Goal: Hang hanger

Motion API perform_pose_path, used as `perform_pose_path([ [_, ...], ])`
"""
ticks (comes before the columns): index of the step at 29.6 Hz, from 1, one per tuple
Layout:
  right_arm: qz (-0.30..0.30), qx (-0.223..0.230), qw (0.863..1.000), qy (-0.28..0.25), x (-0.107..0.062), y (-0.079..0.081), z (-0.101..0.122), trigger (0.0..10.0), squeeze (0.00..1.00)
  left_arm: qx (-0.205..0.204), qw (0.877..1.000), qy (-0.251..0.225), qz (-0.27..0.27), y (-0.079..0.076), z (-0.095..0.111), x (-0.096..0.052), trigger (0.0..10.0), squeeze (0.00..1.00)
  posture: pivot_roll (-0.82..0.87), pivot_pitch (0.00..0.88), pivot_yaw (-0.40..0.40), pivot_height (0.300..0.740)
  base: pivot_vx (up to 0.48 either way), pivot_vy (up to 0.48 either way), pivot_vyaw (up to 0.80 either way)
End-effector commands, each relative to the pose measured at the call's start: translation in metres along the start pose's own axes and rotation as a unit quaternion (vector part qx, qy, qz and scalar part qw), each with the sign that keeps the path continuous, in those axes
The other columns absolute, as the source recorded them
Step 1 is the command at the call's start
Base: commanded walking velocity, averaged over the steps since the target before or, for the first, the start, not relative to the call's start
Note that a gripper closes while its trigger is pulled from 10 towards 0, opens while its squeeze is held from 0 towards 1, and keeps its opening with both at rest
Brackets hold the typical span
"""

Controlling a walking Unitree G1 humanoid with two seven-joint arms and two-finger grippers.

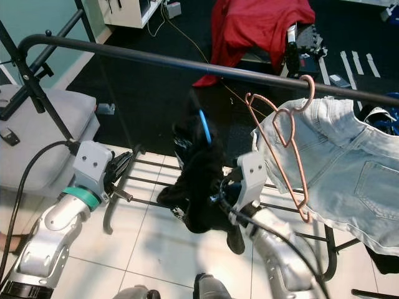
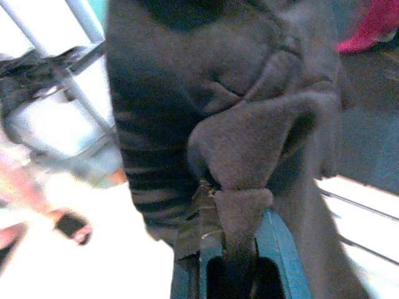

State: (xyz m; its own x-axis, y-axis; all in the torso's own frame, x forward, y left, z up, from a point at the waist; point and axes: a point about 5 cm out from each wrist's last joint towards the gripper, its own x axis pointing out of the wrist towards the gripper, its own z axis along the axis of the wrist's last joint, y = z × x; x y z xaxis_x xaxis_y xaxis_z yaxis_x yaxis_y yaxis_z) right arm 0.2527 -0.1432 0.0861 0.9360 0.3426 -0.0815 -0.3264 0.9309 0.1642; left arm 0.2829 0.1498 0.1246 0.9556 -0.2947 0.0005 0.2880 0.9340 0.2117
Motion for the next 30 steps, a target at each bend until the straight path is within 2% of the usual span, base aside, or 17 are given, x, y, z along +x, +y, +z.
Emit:
perform_pose_path([
  [1,-0.034,-0.019,0.999,-0.023,-0.003,-0.001,-0.004,10.0,0.0,0.003,0.999,0.035,0.034,0.008,-0.02,-0.008,10.0,0.0,-0.05,0.081,0.044,0.74,0.0,0.0,0.0],
  [6,-0.044,-0.022,0.998,-0.029,0.0,0.005,-0.005,10.0,0.0,0.003,0.997,0.054,0.061,0.016,-0.032,-0.014,10.0,0.0,-0.05,0.075,0.044,0.74,0.0,0.0,0.0],
  [9,-0.045,-0.038,0.997,-0.058,0.006,0.005,0.009,10.0,0.0,-0.011,0.996,0.048,0.077,0.022,-0.028,-0.013,10.0,0.0,-0.05,0.067,0.041,0.74,0.0,0.0,0.0],
  [10,-0.045,-0.061,0.995,-0.072,0.01,0.002,0.018,10.0,0.0,-0.021,0.995,0.04,0.089,0.027,-0.023,-0.01,10.0,0.0,-0.05,0.062,0.04,0.74,0.0,0.0,0.0],
  [11,-0.045,-0.061,0.995,-0.072,0.01,0.002,0.018,10.0,0.0,-0.021,0.995,0.04,0.089,0.027,-0.023,-0.01,10.0,0.0,-0.05,0.062,0.04,0.74,0.0,0.0,0.0],
  [14,-0.067,-0.071,0.991,-0.092,0.016,-0.005,0.025,10.0,0.0,-0.024,0.994,0.029,0.099,0.031,-0.019,-0.007,10.0,0.0,-0.04,0.058,0.034,0.74,0.0,0.0,0.79],
  [16,-0.062,-0.069,0.99,-0.109,0.019,-0.002,0.029,10.0,0.0,-0.02,0.994,0.021,0.102,0.034,-0.015,-0.005,10.0,0.0,-0.04,0.056,0.033,0.74,0.0,0.0,0.77],
  [30,-0.053,-0.068,0.99,-0.11,0.022,0.003,0.024,10.0,0.0,-0.02,0.995,0.034,0.094,0.035,-0.013,-0.003,10.0,0.0,-0.03,0.055,0.041,0.74,0.0,0.0,0.74],
])
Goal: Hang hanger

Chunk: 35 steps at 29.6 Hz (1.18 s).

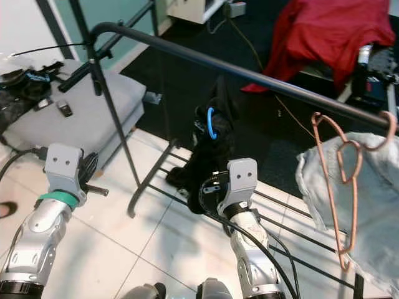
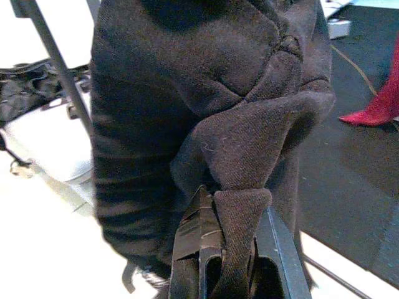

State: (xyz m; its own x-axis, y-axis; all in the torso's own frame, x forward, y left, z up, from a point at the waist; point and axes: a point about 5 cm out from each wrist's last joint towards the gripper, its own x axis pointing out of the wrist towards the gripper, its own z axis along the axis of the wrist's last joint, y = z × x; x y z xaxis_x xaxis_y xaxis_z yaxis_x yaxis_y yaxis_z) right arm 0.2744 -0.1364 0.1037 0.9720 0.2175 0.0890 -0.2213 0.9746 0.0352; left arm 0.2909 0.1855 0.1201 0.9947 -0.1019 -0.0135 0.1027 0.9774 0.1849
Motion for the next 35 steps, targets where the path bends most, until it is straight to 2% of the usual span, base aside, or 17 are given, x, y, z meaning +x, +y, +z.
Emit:
perform_pose_path([
  [1,0.002,-0.002,1.0,-0.019,0.0013,0.0001,0.0041,10.0,0.0,-0.005,1.0,0.008,-0.001,0.0005,-0.0008,-0.0003,10.0,0.0,-0.03,0.055,0.041,0.74,0.0,0.0,0.73],
  [10,-0.001,0.013,0.999,-0.035,0.0033,-0.0012,0.0106,10.0,0.0,0.0,1.0,0.015,-0.001,0.0,-0.0021,0.0015,10.0,0.0,-0.03,0.055,0.043,0.74,0.0,0.0,0.68],
  [12,-0.002,-0.029,0.999,-0.028,0.0054,-0.0069,0.0106,10.0,0.0,0.003,1.0,0.014,0.0,0.0001,-0.0018,0.0024,10.0,0.0,-0.04,0.054,0.044,0.74,0.0,0.0,0.7],
  [16,-0.004,-0.036,0.999,-0.027,0.0064,-0.0092,0.0103,10.0,0.0,0.005,1.0,0.014,0.001,0.0003,-0.0011,0.0031,10.0,0.0,-0.03,0.053,0.045,0.74,0.0,0.0,0.71],
  [30,-0.009,-0.009,0.999,-0.042,0.0085,-0.0075,0.0128,10.0,0.0,0.009,1.0,0.011,0.0,0.0003,0.0002,0.0057,10.0,0.0,-0.04,0.049,0.052,0.74,0.0,0.0,0.7],
  [35,-0.015,0.002,0.999,-0.037,0.0084,-0.0091,0.0114,10.0,0.0,0.011,1.0,0.011,-0.003,-0.0008,-0.0003,0.0056,10.0,0.0,-0.04,0.049,0.057,0.74,0.0,0.0,0.0],
])
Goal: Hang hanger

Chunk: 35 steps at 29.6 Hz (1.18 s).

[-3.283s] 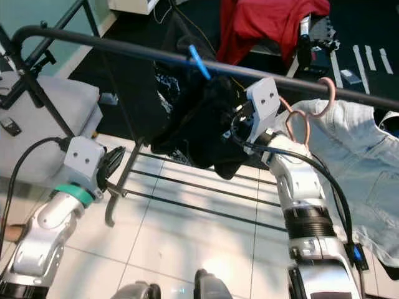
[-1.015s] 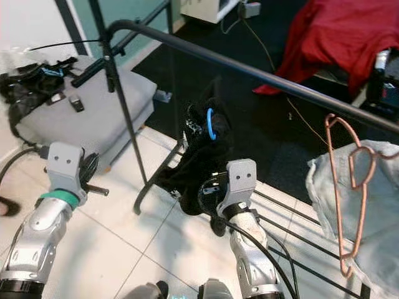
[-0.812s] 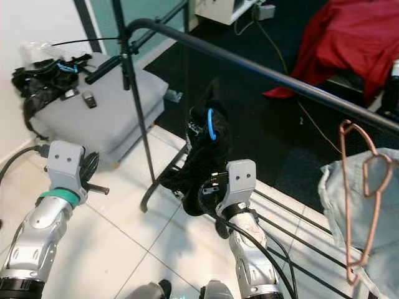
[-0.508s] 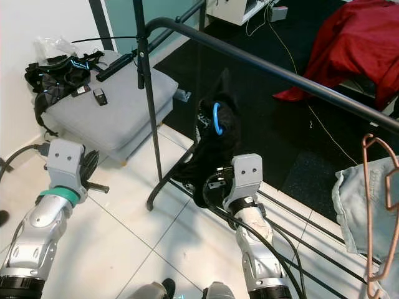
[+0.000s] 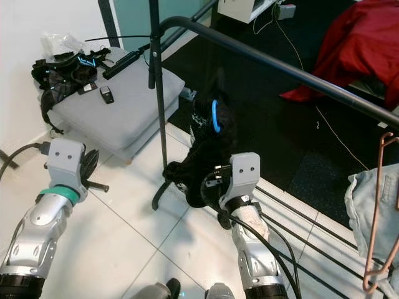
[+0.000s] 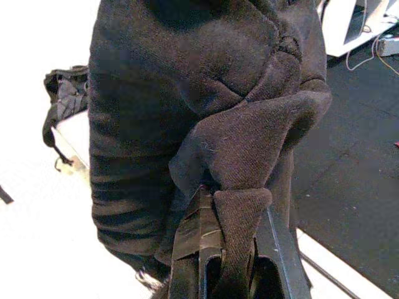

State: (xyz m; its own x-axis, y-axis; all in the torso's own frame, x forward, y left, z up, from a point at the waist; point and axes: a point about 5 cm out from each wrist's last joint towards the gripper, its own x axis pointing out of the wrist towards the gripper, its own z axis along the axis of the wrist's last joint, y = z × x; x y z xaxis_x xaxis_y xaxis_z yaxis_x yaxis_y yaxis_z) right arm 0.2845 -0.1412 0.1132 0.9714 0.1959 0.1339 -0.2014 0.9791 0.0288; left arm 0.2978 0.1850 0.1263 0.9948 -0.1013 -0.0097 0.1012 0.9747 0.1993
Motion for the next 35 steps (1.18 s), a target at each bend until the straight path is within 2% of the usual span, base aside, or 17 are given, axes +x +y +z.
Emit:
perform_pose_path([
  [1,-0.007,0.006,1.0,-0.014,-0.0011,-0.0027,0.0024,10.0,0.0,0.003,1.0,0.013,-0.004,-0.0026,-0.0063,-0.001,10.0,0.0,-0.04,0.049,0.057,0.74,0.0,0.0,0.0],
  [10,-0.025,0.019,0.999,-0.013,-0.0032,-0.0073,0.0013,10.0,0.0,0.004,1.0,0.012,-0.01,-0.0042,-0.0056,0.0013,10.0,0.0,-0.05,0.049,0.066,0.74,0.0,0.0,0.0],
  [23,-0.028,-0.009,1.0,-0.006,-0.0046,-0.0108,-0.0003,10.0,0.0,0.003,1.0,0.014,-0.014,-0.0069,-0.0074,0.0019,10.0,0.0,-0.06,0.049,0.063,0.74,0.0,0.0,0.0],
  [26,-0.026,-0.025,0.999,-0.005,-0.0028,-0.0119,-0.0001,10.0,0.0,0.004,1.0,0.015,-0.014,-0.0069,-0.0094,0.001,10.0,0.0,-0.05,0.047,0.059,0.74,0.0,0.0,0.72],
  [35,-0.018,-0.022,1.0,-0.007,-0.0016,-0.0104,0.0007,10.0,0.0,0.006,1.0,0.018,-0.012,-0.0057,-0.0115,0.0004,10.0,0.0,-0.05,0.042,0.055,0.74,0.0,0.0,0.72],
])
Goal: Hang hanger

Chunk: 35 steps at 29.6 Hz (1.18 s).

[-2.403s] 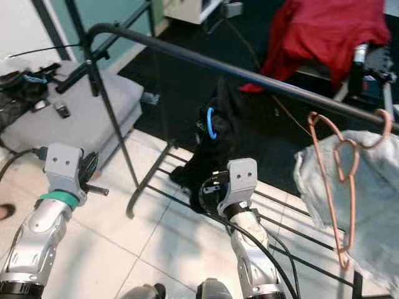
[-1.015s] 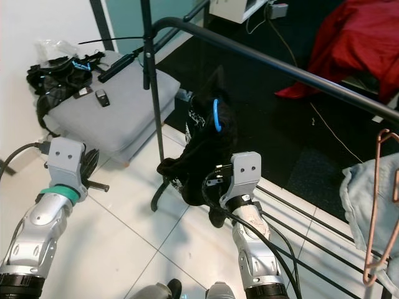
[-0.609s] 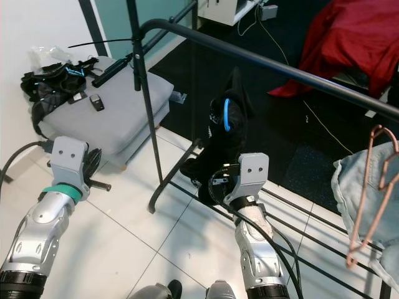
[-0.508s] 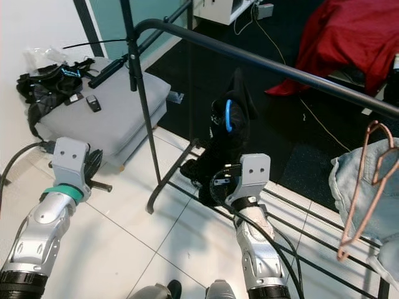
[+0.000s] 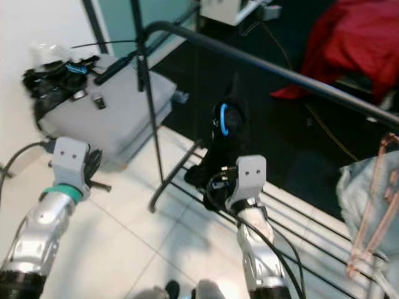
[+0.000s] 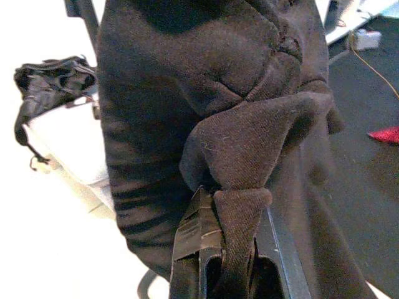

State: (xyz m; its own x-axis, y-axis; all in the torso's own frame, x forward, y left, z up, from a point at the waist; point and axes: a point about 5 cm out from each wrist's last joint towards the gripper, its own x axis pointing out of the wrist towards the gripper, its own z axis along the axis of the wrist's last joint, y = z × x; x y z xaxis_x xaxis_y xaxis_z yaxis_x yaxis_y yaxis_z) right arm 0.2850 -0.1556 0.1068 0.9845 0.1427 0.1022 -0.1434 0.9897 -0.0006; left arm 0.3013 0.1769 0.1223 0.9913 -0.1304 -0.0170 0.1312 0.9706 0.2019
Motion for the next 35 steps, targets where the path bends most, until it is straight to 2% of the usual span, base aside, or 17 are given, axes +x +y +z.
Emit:
perform_pose_path([
  [1,0.01,-0.003,1.0,-0.023,0.001,0.004,0.006,10.0,0.0,0.004,1.0,0.018,0.004,0.003,-0.009,-0.004,10.0,0.0,-0.05,0.042,0.055,0.74,0.0,0.0,0.72],
  [27,0.036,0.002,0.999,-0.022,0.005,0.012,0.006,10.0,0.0,0.006,1.0,0.024,0.009,0.003,-0.014,-0.007,10.0,0.0,-0.04,0.039,0.051,0.74,0.0,0.0,0.7],
  [35,0.06,0.009,0.998,-0.026,0.007,0.023,0.006,10.0,0.0,0.009,0.999,0.029,0.015,0.006,-0.018,-0.008,10.0,0.0,-0.02,0.031,0.052,0.74,0.0,0.0,0.68],
])
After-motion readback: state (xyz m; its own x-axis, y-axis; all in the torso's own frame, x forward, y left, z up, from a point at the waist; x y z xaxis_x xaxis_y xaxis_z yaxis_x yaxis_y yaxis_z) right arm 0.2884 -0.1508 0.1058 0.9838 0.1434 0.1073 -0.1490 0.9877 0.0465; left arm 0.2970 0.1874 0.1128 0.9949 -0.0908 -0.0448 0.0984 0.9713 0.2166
